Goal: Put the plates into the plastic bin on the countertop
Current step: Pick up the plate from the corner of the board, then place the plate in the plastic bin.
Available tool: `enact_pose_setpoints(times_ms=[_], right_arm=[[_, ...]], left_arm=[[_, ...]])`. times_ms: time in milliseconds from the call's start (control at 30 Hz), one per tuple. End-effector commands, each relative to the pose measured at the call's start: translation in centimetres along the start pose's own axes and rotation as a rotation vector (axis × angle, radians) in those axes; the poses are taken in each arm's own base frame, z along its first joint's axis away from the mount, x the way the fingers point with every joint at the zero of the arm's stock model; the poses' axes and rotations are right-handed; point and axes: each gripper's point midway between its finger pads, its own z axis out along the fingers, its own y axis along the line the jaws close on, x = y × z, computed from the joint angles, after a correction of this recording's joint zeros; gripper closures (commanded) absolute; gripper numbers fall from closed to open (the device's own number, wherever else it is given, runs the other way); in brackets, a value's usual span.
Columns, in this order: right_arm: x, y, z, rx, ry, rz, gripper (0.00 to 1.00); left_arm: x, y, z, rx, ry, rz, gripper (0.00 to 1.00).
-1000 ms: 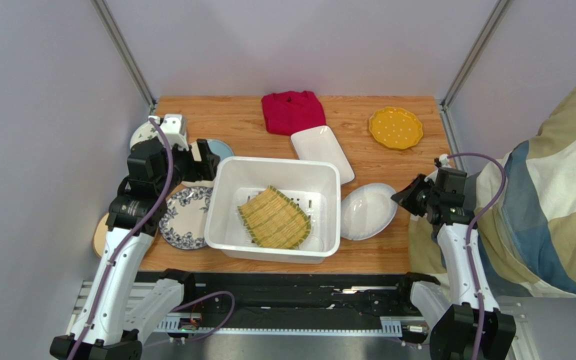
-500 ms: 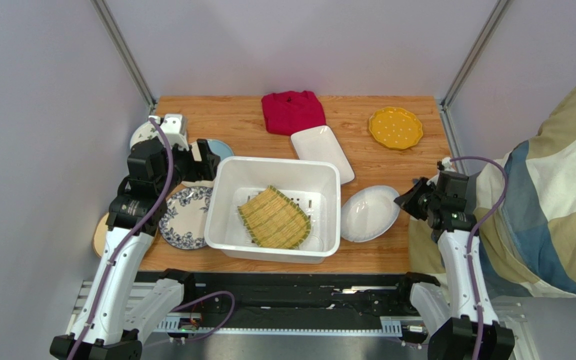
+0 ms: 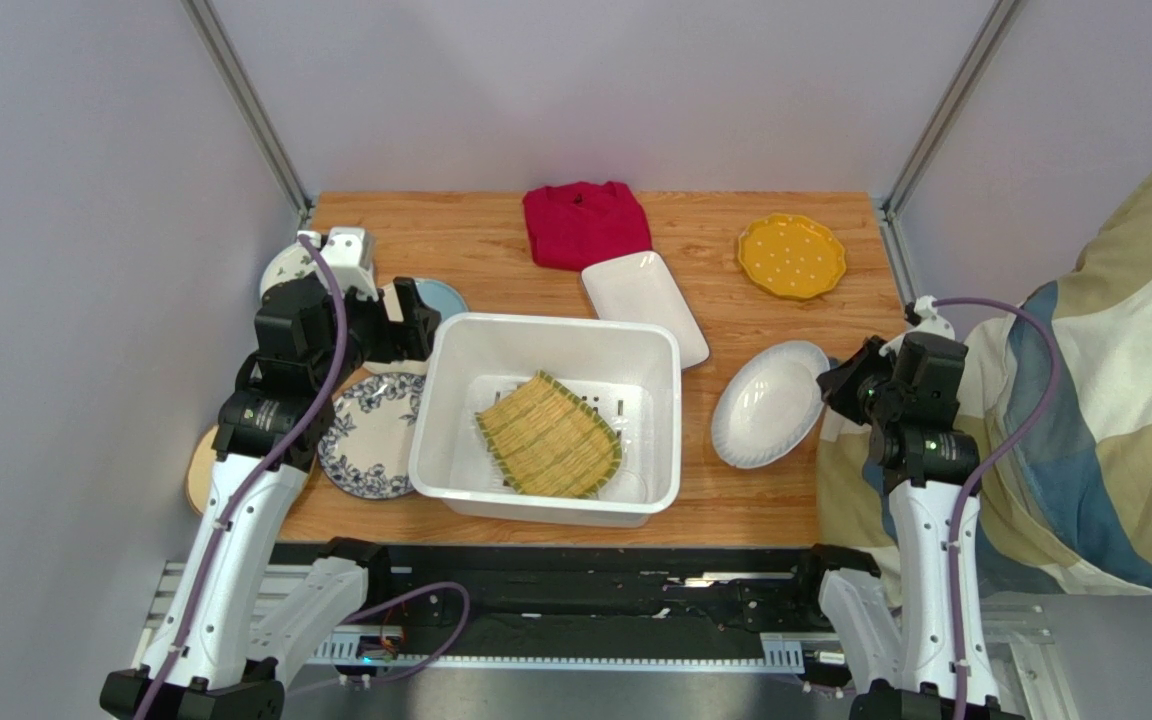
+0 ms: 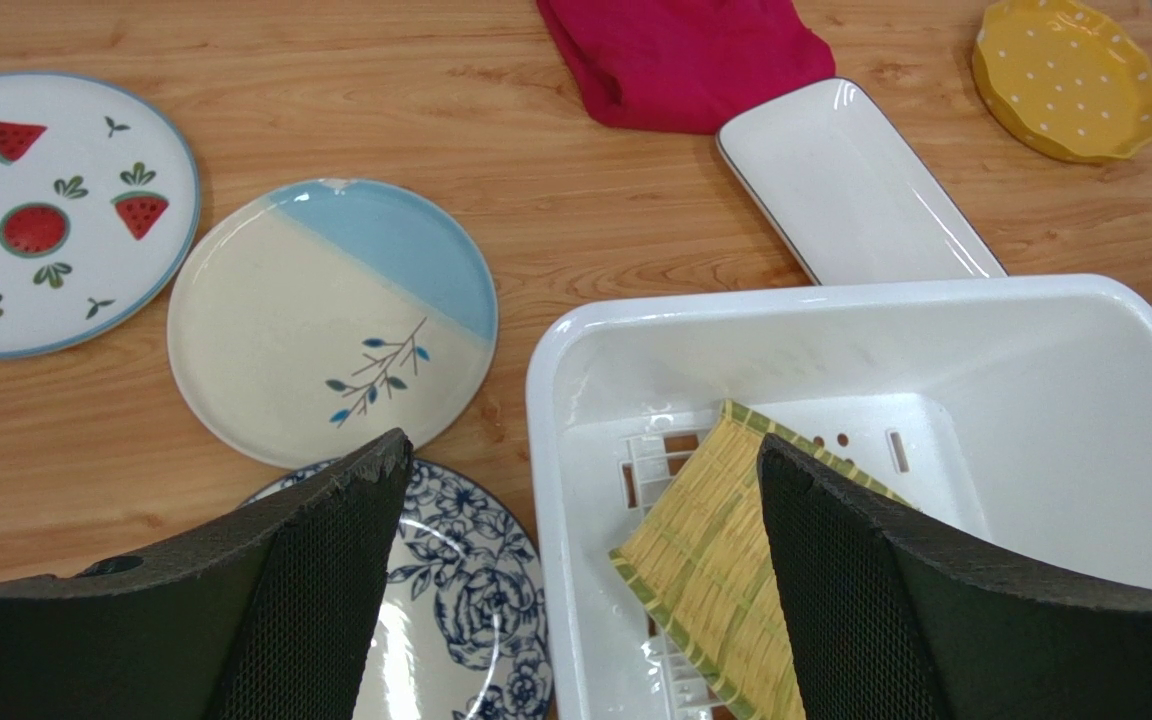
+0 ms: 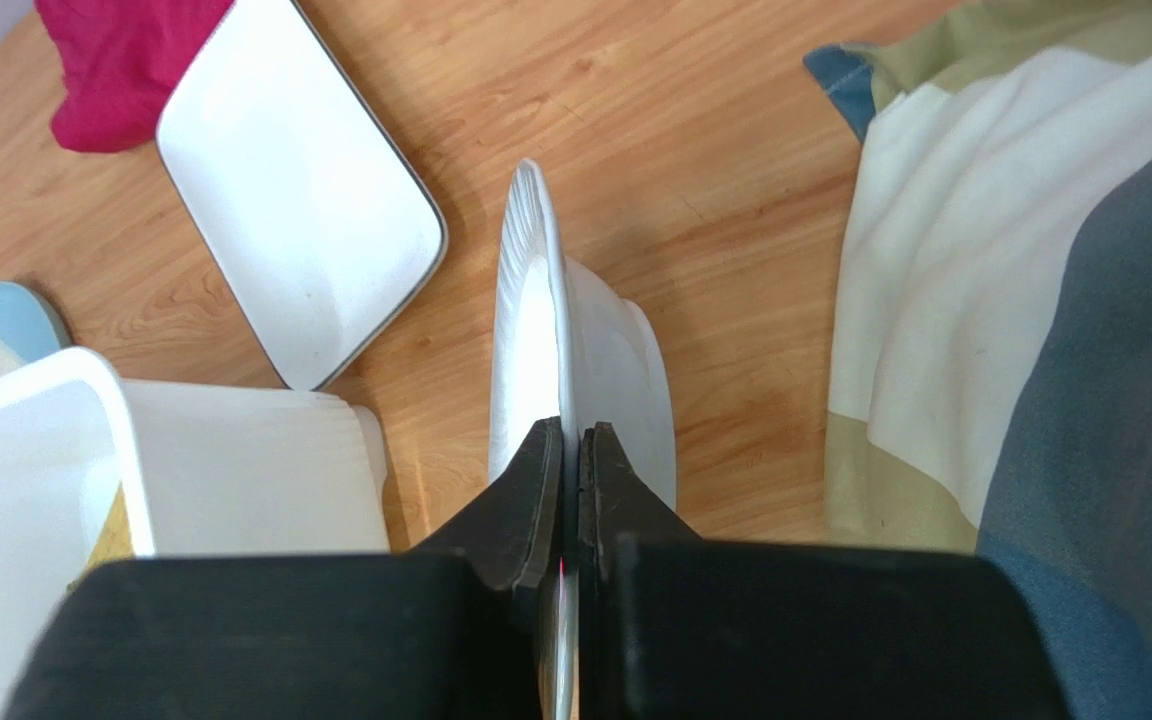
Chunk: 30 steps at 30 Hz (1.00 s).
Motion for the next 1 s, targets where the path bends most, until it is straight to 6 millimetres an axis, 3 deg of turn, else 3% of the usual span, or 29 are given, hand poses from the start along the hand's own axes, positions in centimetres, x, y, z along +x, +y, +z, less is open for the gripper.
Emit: enact_pose_setpoints(times_ms=[0, 233, 367, 500, 600, 800, 967], right_arm=[[-7.0, 4.5, -2.6, -0.143, -0.217, -0.016, 1.00], [-10.5, 8.1, -4.4, -0.273, -0.294, 0.002, 1.00], [-13.6, 10.5, -6.5, -0.346, -0.365, -0.008, 1.00], [-15.9, 11.5, -7.8, -0.352, -0.425, -0.036, 1.00], [-16.8, 12.6, -8.4, -0.393, -0.436, -0.040, 1.00], [-16.7, 15.7, -8.8, -0.492, -0.402, -0.041, 1.00], [-15.4, 21.3, -10.5, -0.672, -0.331, -0.061, 1.00]], left_arm=[[-0.8, -0.4, 0.1, 0.021, -0.033, 0.009, 0.11], [-0.7, -0.5, 0.2, 0.024, -0.028, 0.005, 0.11], [-0.7, -0.5, 0.2, 0.028, -0.029, 0.004, 0.11], [-0.8, -0.6, 0.2, 0.030, -0.030, 0.004, 0.10], [-0.8, -0.6, 0.2, 0.031, -0.032, 0.003, 0.11], [-0.8, -0.5, 0.2, 0.027, -0.032, 0.004, 0.11], [-0.7, -0.5, 0.2, 0.023, -0.031, 0.005, 0.11]])
